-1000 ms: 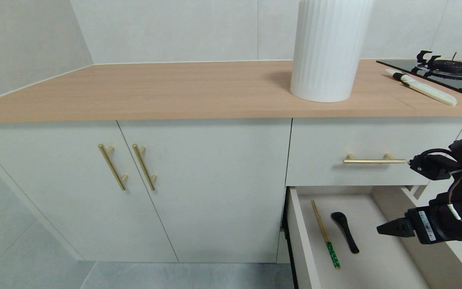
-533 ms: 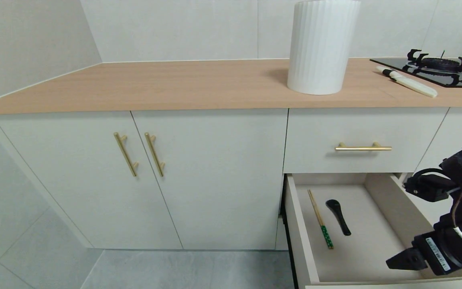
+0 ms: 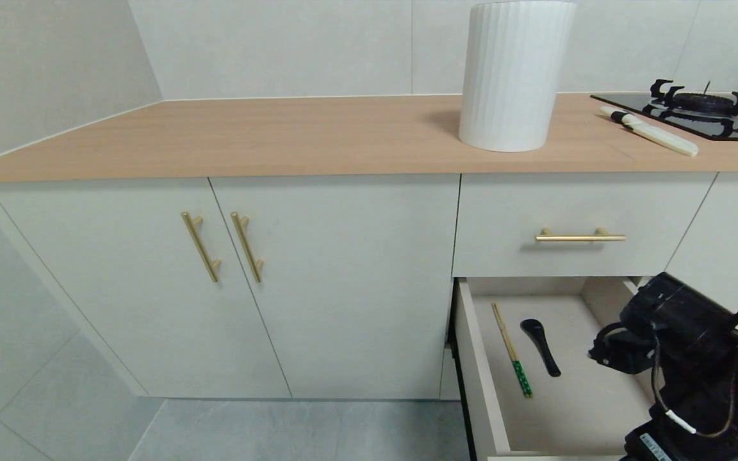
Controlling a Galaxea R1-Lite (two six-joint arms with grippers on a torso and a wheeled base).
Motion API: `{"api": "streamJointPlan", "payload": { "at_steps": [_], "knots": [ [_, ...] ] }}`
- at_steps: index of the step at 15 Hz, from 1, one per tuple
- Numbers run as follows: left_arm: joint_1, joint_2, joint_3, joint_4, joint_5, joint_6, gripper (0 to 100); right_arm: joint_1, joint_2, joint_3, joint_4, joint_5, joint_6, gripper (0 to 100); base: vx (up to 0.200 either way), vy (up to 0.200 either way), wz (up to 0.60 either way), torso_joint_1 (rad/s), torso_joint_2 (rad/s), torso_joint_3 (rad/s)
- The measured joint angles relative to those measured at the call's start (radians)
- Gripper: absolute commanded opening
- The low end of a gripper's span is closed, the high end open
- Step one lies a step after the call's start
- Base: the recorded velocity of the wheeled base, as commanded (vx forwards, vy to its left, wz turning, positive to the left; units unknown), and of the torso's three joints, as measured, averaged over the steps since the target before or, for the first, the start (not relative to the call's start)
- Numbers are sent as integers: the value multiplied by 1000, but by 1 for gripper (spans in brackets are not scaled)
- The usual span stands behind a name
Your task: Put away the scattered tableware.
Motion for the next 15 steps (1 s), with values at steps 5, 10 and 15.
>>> {"api": "streamJointPlan", "payload": {
  "at_steps": [5, 10, 15],
  "knots": [
    [0, 0, 0, 0, 0, 0, 100, 25, 100, -10, 31, 5, 4, 100, 0, 0, 0, 0, 0, 0],
    [2, 0, 0, 0, -1, 0, 100, 40, 103, -37, 105, 9, 43, 100, 0, 0, 0, 0, 0, 0],
    [0, 0, 0, 0, -1, 0, 100, 95, 19, -37, 149, 7, 43, 100, 0, 0, 0, 0, 0, 0]
  ]
}}
